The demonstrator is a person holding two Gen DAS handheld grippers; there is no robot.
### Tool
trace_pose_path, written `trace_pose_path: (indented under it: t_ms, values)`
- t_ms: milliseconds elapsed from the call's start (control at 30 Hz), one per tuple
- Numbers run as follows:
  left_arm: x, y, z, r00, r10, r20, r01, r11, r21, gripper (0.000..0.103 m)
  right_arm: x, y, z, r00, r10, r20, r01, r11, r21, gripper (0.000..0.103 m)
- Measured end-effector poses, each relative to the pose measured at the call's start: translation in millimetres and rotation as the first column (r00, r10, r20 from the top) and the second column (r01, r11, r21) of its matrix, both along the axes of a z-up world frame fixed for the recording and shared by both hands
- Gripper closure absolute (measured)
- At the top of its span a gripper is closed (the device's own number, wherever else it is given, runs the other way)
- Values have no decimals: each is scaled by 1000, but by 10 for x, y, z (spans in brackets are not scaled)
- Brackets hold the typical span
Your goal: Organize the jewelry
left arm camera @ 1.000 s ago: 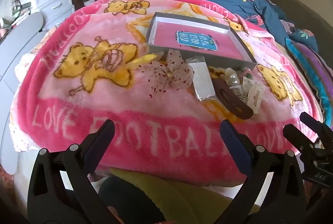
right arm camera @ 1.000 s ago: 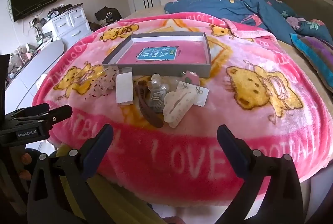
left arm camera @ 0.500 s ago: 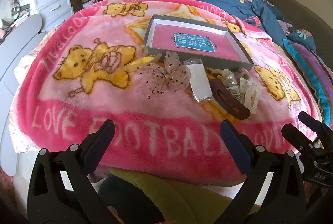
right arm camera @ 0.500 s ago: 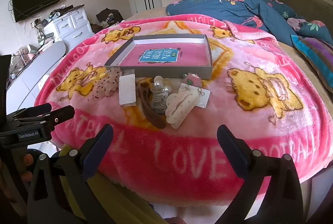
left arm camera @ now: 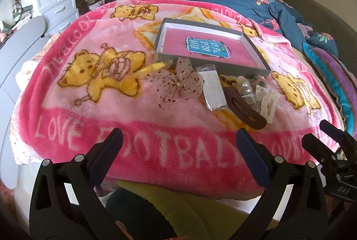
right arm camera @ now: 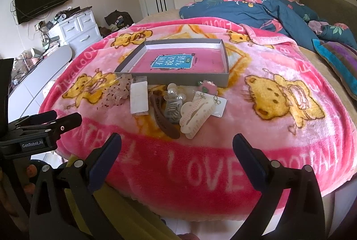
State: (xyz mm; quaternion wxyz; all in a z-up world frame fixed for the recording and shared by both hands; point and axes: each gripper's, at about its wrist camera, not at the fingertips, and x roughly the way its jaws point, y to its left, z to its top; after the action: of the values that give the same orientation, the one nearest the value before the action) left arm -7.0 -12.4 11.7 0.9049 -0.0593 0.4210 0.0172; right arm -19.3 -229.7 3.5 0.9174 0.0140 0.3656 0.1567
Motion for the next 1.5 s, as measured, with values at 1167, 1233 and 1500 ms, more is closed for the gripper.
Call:
trace_pose_path:
  t_ms: [1167, 1233, 1500]
  values:
    - [1, 30, 51, 1000, 23, -2, -23, 1000, -18, 8, 95, 30, -79, 999, 33, -34, -31, 999, 36, 4]
    - [26, 69, 53, 999, 37, -7, -37, 999, -24, 8, 123, 43, -93, 999, 35, -39, -34, 999, 37, 4]
    - [100, 310, -60, 998, 67, -20, -68, 996, -61, 8, 255, 81, -129, 997, 52, -57, -48, 997, 56, 4]
